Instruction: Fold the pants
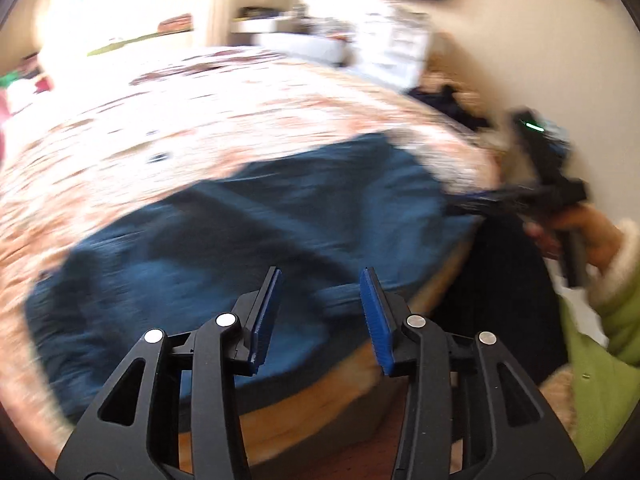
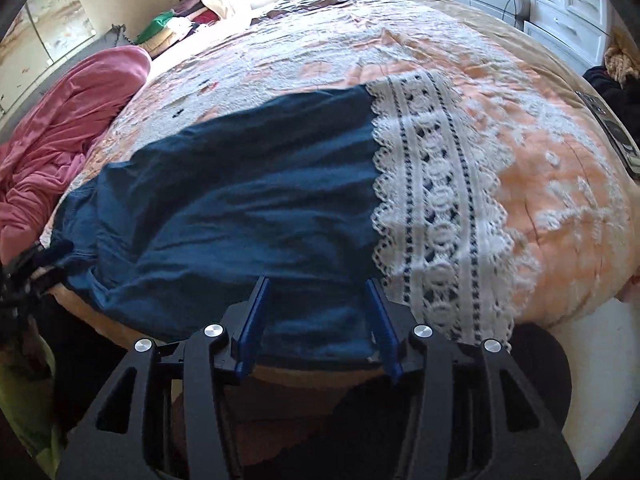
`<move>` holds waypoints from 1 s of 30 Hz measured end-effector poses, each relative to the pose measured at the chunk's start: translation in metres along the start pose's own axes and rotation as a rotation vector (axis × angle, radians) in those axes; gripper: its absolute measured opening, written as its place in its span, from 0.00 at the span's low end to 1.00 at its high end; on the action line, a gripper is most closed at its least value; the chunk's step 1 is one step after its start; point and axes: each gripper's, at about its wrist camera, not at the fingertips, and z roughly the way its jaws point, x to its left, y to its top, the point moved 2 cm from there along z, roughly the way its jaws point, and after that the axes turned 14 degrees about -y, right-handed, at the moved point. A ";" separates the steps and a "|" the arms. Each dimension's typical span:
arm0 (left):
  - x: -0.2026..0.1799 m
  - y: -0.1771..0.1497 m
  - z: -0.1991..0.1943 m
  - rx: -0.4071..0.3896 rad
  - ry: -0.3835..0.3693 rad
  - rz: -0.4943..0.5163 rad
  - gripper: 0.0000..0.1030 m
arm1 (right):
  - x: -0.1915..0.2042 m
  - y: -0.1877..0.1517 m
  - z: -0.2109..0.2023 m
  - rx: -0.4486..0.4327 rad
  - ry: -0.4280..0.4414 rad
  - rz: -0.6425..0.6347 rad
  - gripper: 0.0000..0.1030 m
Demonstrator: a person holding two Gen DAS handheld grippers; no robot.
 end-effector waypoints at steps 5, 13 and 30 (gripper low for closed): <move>0.042 -0.019 -0.022 0.034 0.192 -0.149 0.39 | -0.002 -0.004 0.004 -0.002 -0.009 -0.017 0.46; 0.057 -0.043 -0.090 -0.083 0.185 -0.256 0.52 | -0.006 -0.003 -0.004 -0.016 0.009 0.023 0.48; 0.109 -0.040 -0.075 -0.068 0.300 -0.414 0.29 | 0.101 0.014 -0.027 -0.112 0.186 -0.298 0.53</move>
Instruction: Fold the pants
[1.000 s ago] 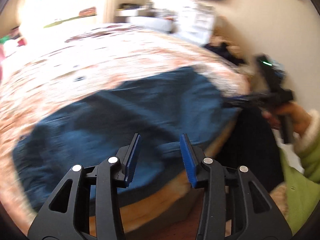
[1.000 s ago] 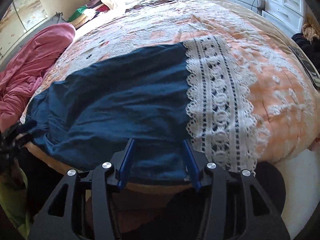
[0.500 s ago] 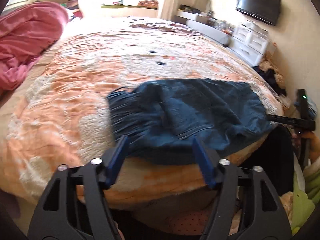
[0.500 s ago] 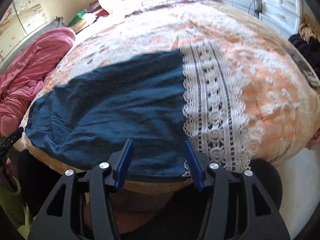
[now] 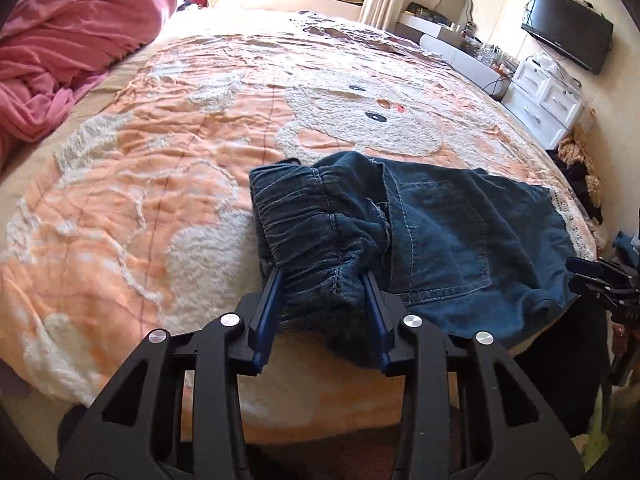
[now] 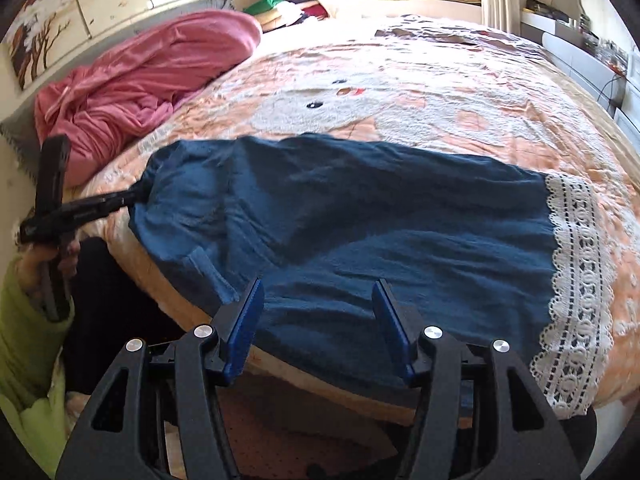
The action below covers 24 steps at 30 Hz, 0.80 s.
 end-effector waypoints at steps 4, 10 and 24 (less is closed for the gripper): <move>0.007 0.004 -0.007 -0.007 0.051 0.030 0.29 | 0.007 0.001 0.003 0.005 -0.001 -0.031 0.53; 0.007 -0.005 -0.006 -0.006 0.034 0.032 0.34 | 0.004 -0.034 0.038 0.125 -0.081 -0.063 0.54; -0.045 0.029 -0.047 -0.099 -0.022 0.162 0.46 | -0.026 -0.027 0.008 0.034 0.037 0.047 0.62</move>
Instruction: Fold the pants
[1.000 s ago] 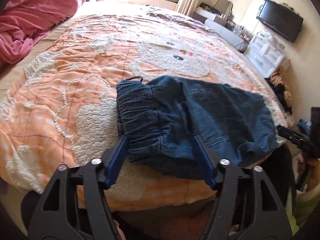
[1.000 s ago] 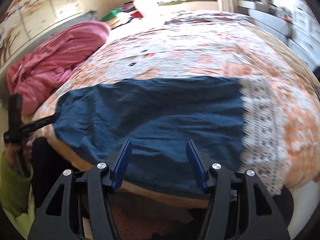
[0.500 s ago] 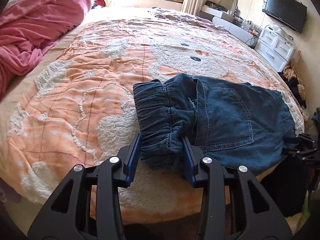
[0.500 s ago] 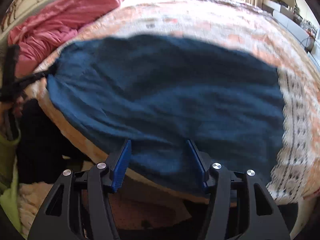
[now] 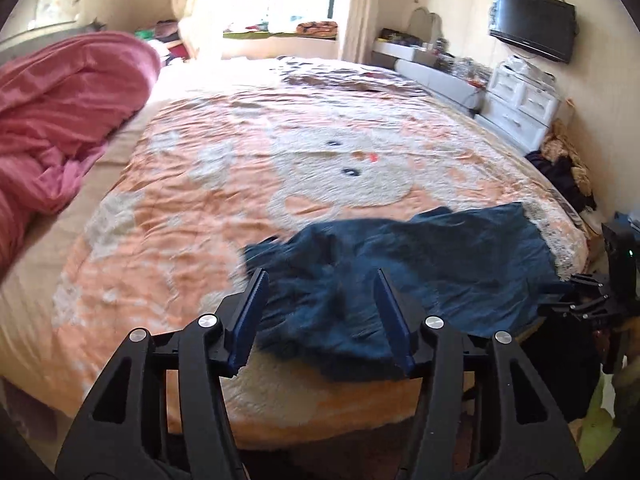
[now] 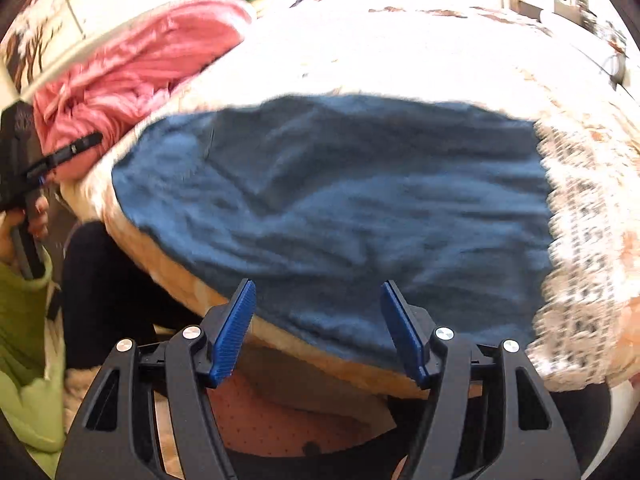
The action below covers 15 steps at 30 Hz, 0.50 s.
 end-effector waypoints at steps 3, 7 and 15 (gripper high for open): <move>-0.026 0.015 0.029 0.026 -0.075 0.038 0.48 | -0.011 0.014 -0.013 -0.050 -0.026 0.030 0.64; -0.067 0.027 0.074 0.082 -0.194 0.096 0.51 | -0.038 0.042 -0.022 -0.107 -0.110 0.078 0.66; -0.120 0.007 0.157 0.249 -0.352 0.112 0.51 | -0.098 0.089 0.005 -0.087 -0.179 0.170 0.66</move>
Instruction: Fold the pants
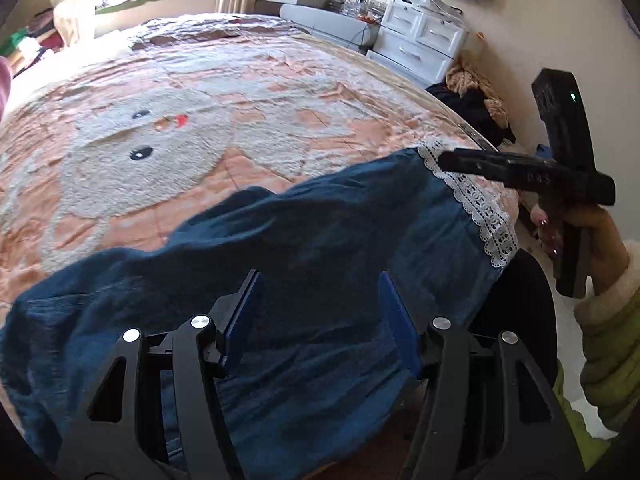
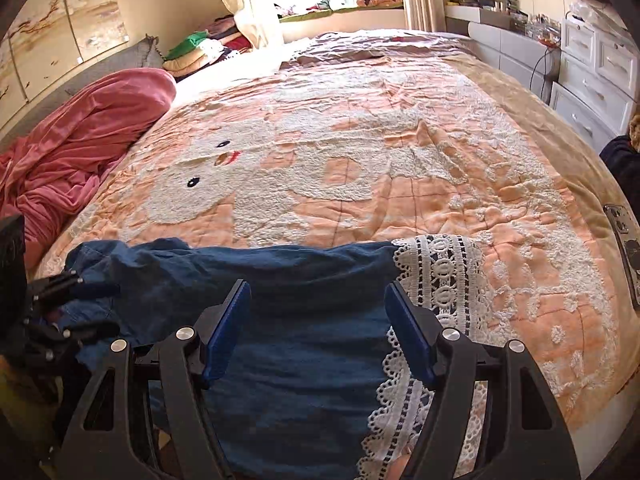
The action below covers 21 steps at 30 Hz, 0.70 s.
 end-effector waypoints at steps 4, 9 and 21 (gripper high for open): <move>-0.003 -0.017 0.024 0.063 -0.030 0.001 0.51 | -0.027 -0.012 0.029 0.095 -0.049 0.021 0.66; -0.007 -0.031 0.037 0.084 -0.023 0.036 0.51 | -0.026 -0.020 0.025 0.119 -0.049 -0.002 0.67; -0.006 -0.039 0.031 0.046 -0.066 0.059 0.52 | 0.138 0.075 0.055 0.209 0.286 -0.313 0.56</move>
